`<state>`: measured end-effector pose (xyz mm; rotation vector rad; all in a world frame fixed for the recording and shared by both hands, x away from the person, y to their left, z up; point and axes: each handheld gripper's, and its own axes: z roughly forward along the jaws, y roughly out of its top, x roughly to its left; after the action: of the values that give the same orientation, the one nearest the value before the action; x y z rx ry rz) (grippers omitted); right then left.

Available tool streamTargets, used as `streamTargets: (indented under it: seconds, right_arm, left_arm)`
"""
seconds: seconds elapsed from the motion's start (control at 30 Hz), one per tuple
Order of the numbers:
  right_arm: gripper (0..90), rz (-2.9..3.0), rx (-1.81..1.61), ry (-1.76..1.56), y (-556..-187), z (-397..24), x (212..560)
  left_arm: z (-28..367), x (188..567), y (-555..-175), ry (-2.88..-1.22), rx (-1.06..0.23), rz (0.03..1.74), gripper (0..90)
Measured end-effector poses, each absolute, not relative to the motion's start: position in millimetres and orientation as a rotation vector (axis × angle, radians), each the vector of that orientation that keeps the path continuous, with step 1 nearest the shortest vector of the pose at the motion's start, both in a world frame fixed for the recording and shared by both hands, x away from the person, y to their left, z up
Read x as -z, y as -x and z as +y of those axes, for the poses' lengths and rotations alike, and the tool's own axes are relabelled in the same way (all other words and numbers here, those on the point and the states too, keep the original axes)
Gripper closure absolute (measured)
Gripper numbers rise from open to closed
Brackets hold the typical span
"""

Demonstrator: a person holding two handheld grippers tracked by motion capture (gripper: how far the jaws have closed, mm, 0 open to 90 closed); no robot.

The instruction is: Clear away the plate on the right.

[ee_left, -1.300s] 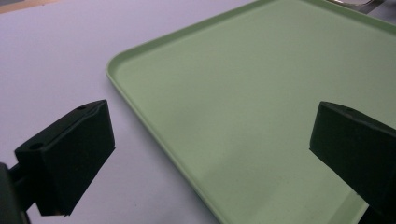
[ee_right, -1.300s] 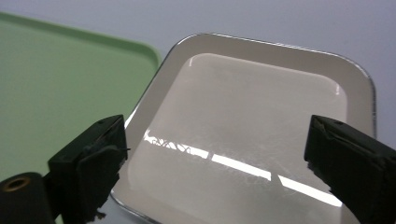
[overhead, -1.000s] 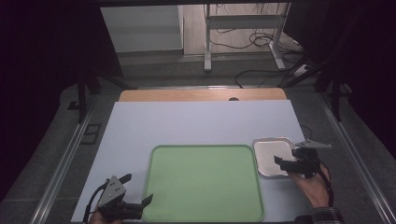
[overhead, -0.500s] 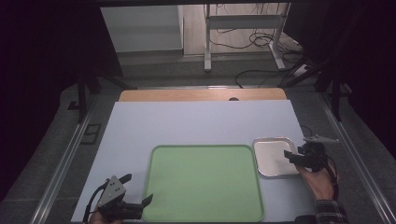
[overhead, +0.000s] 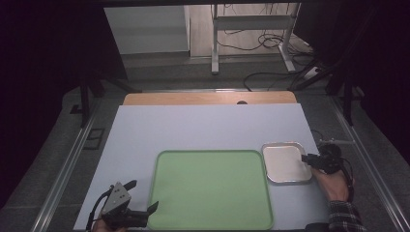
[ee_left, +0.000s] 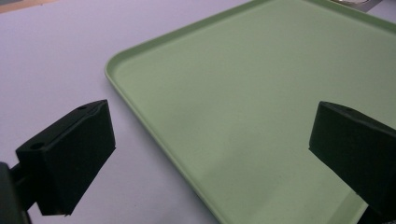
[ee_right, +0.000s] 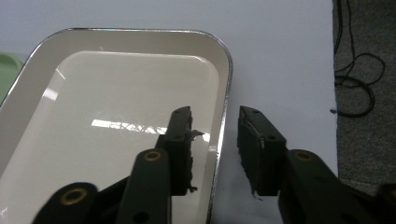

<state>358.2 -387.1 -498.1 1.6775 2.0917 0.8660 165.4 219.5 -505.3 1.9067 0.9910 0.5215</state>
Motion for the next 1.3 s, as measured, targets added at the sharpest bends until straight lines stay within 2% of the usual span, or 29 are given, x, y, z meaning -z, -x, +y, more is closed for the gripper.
streamTargets:
  seconds: [0.37,0.67,1.3]
  right_arm:
    - [86.6,2.084,-0.891,-1.827,-366,-391,501]
    - [89.2,2.042,-1.000,-1.949,-365,-402,500]
    - [89.0,1.988,-1.119,-1.909,-357,-401,485]
  left_arm:
    - [219,505,-165,-1.907,-0.521,0.991,0.1]
    - [220,505,-165,-1.906,-0.521,0.991,0.1]
    - [220,505,-166,-1.902,-0.519,0.994,0.1]
